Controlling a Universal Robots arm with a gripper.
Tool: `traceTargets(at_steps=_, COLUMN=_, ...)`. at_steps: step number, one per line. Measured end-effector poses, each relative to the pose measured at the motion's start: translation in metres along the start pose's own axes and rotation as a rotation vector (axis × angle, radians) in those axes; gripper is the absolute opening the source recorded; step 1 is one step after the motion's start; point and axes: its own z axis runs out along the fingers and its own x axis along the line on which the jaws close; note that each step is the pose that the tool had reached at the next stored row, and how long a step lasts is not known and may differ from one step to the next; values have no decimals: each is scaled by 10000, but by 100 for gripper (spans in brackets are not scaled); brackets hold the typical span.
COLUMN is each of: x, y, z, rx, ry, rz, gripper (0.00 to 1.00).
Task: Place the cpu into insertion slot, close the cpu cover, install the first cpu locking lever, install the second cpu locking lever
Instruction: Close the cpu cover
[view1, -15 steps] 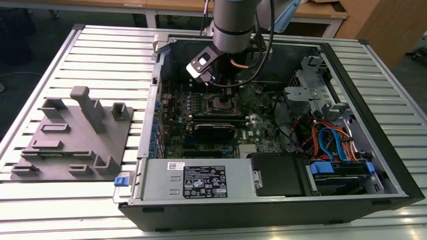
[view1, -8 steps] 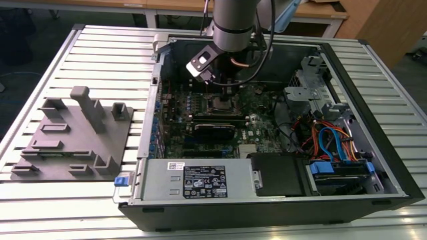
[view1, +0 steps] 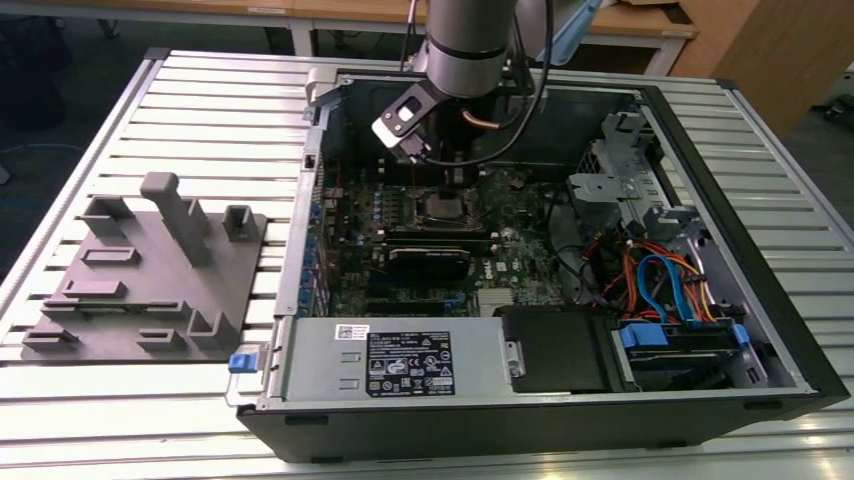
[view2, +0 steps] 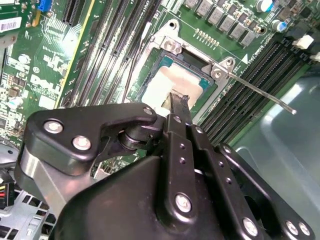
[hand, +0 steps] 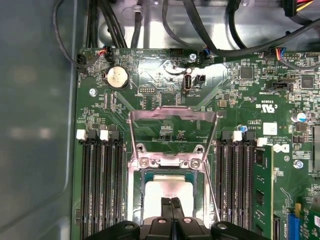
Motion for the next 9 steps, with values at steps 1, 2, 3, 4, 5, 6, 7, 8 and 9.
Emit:
traceTargets(at_steps=1, x=0, y=1, z=-11, rx=4, ry=2, rz=-1, gripper=10)
traceTargets(at_steps=2, x=0, y=1, z=-21, rx=5, ry=1, rz=0, gripper=10)
traceTargets(at_steps=3, x=0, y=1, z=-27, rx=5, ry=3, rz=0, gripper=10)
traceTargets(at_steps=4, x=0, y=1, z=-32, rx=6, ry=14, rz=0, gripper=10)
traceTargets(at_steps=5, x=0, y=1, z=-36, rx=5, ry=19, rz=0, gripper=10)
traceTargets(at_steps=6, x=0, y=1, z=-36, rx=4, ry=21, rz=0, gripper=10)
traceTargets(at_steps=7, x=0, y=1, z=-36, rx=4, ry=24, rz=1, gripper=10)
traceTargets(at_steps=8, x=0, y=1, z=-36, rx=4, ry=27, rz=1, gripper=10)
traceTargets(at_steps=9, x=0, y=1, z=-37, rx=5, ry=48, rz=1, gripper=10)
